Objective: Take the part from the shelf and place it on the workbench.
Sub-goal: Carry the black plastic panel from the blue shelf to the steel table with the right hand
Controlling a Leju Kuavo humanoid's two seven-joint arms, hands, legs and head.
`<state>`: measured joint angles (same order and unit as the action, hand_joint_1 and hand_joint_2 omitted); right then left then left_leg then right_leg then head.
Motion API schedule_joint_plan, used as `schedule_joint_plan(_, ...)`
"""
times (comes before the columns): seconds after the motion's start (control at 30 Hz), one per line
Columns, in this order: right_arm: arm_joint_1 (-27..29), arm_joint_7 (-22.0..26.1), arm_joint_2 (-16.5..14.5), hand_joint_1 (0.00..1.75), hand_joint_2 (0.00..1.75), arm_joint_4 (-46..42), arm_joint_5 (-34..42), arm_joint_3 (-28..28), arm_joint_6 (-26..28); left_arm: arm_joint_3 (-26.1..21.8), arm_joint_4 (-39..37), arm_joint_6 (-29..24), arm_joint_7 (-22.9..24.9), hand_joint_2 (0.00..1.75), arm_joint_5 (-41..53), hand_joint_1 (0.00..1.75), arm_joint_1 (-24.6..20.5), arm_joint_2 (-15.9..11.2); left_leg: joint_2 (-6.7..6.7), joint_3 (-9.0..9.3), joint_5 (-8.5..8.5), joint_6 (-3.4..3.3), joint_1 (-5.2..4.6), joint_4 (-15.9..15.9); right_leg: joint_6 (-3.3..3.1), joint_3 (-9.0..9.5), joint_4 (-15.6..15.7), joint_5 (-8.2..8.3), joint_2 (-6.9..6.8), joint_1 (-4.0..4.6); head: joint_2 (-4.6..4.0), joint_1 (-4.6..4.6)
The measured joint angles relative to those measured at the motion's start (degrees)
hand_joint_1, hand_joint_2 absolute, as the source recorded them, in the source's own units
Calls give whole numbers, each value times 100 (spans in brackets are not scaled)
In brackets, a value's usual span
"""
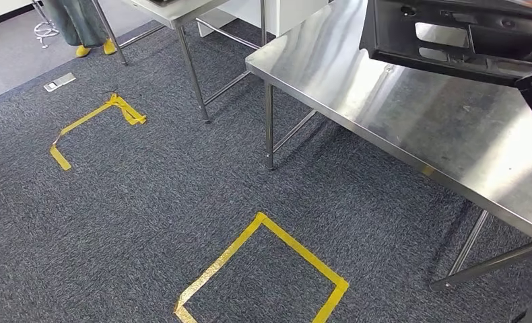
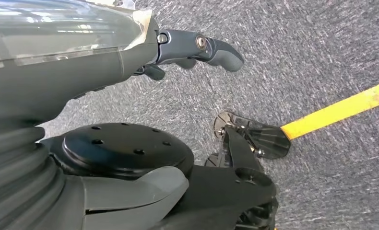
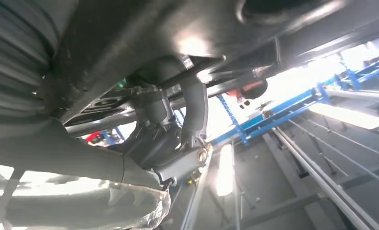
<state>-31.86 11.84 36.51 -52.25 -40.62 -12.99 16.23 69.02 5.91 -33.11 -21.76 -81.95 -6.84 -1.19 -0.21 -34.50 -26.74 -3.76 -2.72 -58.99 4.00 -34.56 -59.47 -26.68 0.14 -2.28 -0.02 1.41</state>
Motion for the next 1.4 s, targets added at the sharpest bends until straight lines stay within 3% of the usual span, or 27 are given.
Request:
schedule_joint_plan(0.07,1,2,54,175,175,-7,47,16,-5,-1,2,16,-1,175,0,0,-1,-2,2,-170,-164,72,34,-360,-85,74,8,-45,3,-9,1,-11)
schedule_joint_plan(0.17,-7,-3,134,175,175,-11,109,31,-47,-1,6,30,1,175,4,0,6,14,4,-831,-490,127,111,-1470,-192,176,9,-134,3,44,0,-25)
schedule_joint_plan(0.2,-18,-7,152,175,175,-10,123,39,-70,0,8,34,1,175,6,0,5,19,3,-1005,-478,117,123,-1672,-210,209,9,-166,8,59,0,-26)
schedule_joint_plan(0.23,-41,-13,165,175,175,-5,137,53,-92,0,9,39,0,175,8,0,4,22,0,-1070,-352,96,124,-1653,-219,249,10,-200,17,68,0,-26)
schedule_joint_plan(0.3,-114,-27,187,175,175,8,165,88,-112,0,10,53,1,175,10,0,6,19,-8,-871,144,23,102,-1010,-218,349,20,-278,42,68,0,-26)
schedule_joint_plan(0.37,-162,-34,201,175,175,22,200,116,-93,1,10,70,3,175,18,0,16,5,-18,-544,424,-70,60,-309,-189,435,62,-347,68,65,0,-26)
schedule_joint_plan(0.47,-70,-34,264,175,175,36,267,135,-60,3,10,79,9,175,42,0,15,-7,-31,-272,347,-176,1,98,-65,529,143,-313,72,65,1,-19)
schedule_joint_plan(0.53,-1,-32,325,175,175,39,284,154,-53,4,11,79,21,175,49,0,26,-2,-39,-72,346,-211,-7,291,-1,508,4,-279,50,61,0,-2)
schedule_joint_plan(0.57,10,-31,353,175,175,39,290,162,-50,4,11,78,25,175,51,0,25,1,-41,29,336,-226,-6,353,-4,401,-190,-301,42,61,0,-1)
schedule_joint_plan(0.67,43,-31,400,175,175,42,296,170,-43,3,12,81,31,175,54,0,14,12,-46,214,218,-246,3,398,-23,-334,-1204,-544,35,55,-1,12)
schedule_joint_plan(0.7,65,-32,409,175,175,43,297,170,-41,4,13,84,33,175,54,0,20,24,-48,285,156,-234,9,398,4,-550,-1395,-641,34,43,-2,17)
schedule_joint_plan(0.73,90,-33,415,175,175,43,302,170,-41,5,13,86,35,175,55,0,26,33,-51,368,87,-214,18,397,54,-668,-1390,-677,31,24,-2,18)
schedule_joint_plan(0.77,118,-37,422,175,175,43,315,170,-39,6,13,90,37,175,60,0,32,42,-53,466,9,-183,31,391,135,-687,-1192,-609,25,-9,-2,19)
schedule_joint_plan(0.8,155,-43,429,175,175,39,337,167,-34,7,13,93,37,175,67,0,35,44,-56,563,-80,-147,49,376,234,-624,-845,-418,13,-55,-2,20)
schedule_joint_plan(0.83,206,-51,422,175,175,37,361,162,-25,6,10,96,38,175,76,0,35,33,-60,637,-182,-100,51,348,356,-536,-464,-104,-28,-102,-2,30)
schedule_joint_plan(0.87,253,-60,413,175,175,28,382,156,-12,7,8,100,41,175,83,0,37,22,-57,697,-294,-60,54,309,392,-456,-163,145,-78,-129,-2,40)
schedule_joint_plan(0.9,314,-65,402,175,175,14,396,150,0,8,5,102,47,175,87,0,37,10,-46,721,-394,-25,49,273,365,-393,18,341,-107,-125,-2,37)
schedule_joint_plan(0.93,377,-72,389,175,175,-4,400,146,9,9,4,103,51,175,90,0,35,0,-32,736,-468,2,42,236,284,-368,72,429,-130,-117,-2,50)
schedule_joint_plan(0.97,421,-78,408,175,175,-27,398,138,14,10,6,103,54,175,93,0,34,2,-16,732,-503,16,48,188,151,-353,60,386,-119,-100,-2,55)
schedule_joint_plan(1.03,497,-89,476,175,175,-88,402,119,4,11,9,97,54,175,100,0,26,4,3,614,-465,62,76,-78,-5,-291,43,327,-79,-102,-1,67)
schedule_joint_plan(1.1,511,-90,559,175,175,-168,431,101,-22,13,13,94,55,175,103,0,23,17,7,246,-488,125,125,-684,-114,-176,45,227,-59,-77,0,52)
schedule_joint_plan(1.17,504,-91,608,175,175,-231,459,91,-71,13,16,94,58,175,103,0,31,39,4,-293,-768,171,168,-1366,-170,-37,46,100,-53,-42,0,50)
schedule_joint_plan(1.23,497,-92,622,175,175,-258,469,97,-120,13,17,93,59,175,96,0,43,52,2,-697,-1055,176,185,-1623,-179,139,46,-45,-40,-22,0,53)
schedule_joint_plan(1.27,491,-94,621,175,175,-263,467,108,-133,13,18,91,60,175,92,0,44,56,2,-773,-1041,162,185,-1501,-177,244,47,-116,-35,-18,0,51)
schedule_joint_plan(1.3,478,-96,611,175,175,-267,461,122,-137,13,18,86,59,175,86,0,44,56,2,-772,-865,135,181,-1234,-171,351,47,-186,-31,-20,0,52)
schedule_joint_plan(1.4,418,-107,521,175,175,-255,424,170,-124,13,17,63,58,175,75,0,62,40,-30,-667,226,5,122,-266,-96,552,50,-374,21,-16,0,31)
